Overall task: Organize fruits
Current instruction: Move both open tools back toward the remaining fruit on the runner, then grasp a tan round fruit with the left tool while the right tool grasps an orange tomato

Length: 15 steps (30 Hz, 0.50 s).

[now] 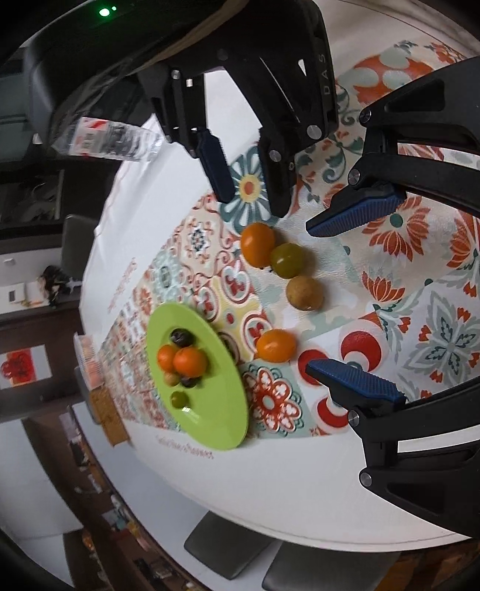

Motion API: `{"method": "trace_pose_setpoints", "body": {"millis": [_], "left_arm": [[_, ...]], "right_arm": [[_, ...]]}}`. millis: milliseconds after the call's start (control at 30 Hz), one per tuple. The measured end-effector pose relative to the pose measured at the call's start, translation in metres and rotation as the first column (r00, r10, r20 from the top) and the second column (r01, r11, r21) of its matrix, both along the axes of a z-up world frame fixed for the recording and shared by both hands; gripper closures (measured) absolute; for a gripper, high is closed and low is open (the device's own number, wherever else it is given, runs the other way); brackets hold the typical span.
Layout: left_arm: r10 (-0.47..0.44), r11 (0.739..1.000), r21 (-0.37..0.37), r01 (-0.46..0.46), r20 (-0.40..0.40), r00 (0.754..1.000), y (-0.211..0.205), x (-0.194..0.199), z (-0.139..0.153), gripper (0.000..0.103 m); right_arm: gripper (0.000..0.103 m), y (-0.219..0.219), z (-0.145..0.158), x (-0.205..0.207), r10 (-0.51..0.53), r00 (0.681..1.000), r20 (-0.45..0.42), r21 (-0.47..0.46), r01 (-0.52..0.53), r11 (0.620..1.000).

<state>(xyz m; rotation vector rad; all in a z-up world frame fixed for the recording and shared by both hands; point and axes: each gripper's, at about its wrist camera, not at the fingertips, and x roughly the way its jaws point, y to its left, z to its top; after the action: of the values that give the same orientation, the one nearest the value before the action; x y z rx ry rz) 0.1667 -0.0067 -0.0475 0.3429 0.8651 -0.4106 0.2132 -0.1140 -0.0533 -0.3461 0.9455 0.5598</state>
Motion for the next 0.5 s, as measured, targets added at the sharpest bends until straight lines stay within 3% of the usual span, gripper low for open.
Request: {"method": "trace_pose_setpoints", "body": {"millis": [500], "left_arm": [[-0.023, 0.999, 0.022, 0.025, -0.067, 0.997, 0.000, 0.027, -0.026, 0.045]], "right_arm": [[0.059, 0.009, -0.024, 0.019, 0.011, 0.998, -0.054, -0.054, -0.014, 0.998]]}}
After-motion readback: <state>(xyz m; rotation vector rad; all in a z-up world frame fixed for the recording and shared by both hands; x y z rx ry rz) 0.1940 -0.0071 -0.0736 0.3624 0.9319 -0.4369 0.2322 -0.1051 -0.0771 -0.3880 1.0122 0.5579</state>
